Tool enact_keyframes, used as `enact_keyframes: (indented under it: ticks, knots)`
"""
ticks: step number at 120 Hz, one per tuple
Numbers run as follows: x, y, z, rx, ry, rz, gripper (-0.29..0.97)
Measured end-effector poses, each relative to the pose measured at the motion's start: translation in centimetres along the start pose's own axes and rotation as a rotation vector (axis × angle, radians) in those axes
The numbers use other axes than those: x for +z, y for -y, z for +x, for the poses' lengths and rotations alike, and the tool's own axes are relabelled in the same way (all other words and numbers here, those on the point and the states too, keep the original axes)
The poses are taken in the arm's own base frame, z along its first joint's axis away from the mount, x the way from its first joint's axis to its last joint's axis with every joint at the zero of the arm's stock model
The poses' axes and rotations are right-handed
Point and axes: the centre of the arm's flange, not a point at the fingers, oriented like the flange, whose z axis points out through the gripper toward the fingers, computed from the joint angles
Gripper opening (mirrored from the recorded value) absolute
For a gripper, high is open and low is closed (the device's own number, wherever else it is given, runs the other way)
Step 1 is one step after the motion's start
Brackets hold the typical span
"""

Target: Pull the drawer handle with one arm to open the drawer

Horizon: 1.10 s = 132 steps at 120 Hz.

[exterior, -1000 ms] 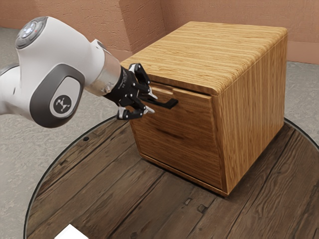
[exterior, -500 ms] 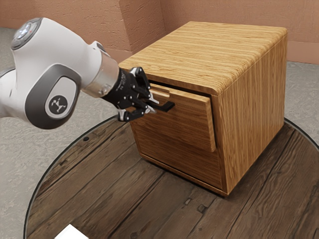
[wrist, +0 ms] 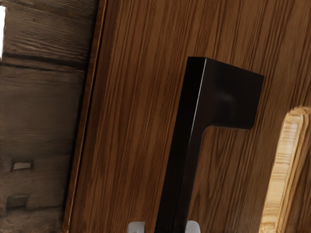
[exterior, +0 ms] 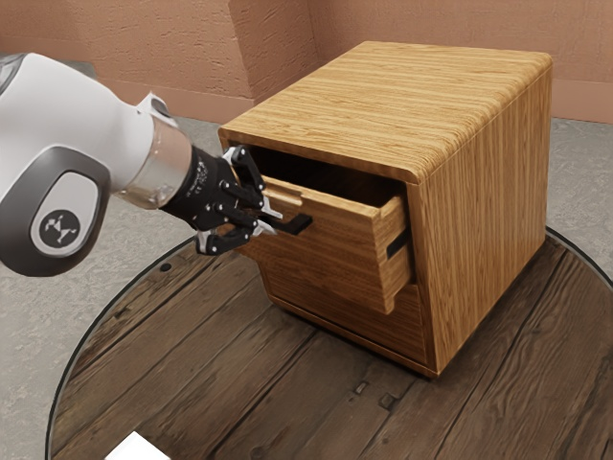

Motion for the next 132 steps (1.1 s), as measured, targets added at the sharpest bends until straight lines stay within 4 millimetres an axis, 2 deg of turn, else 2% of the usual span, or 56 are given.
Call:
enact_keyframes:
  ticks: [132]
  knots:
    - [-5.6, 7.2, 2.0, 0.015, 0.024, -0.03, -0.09]
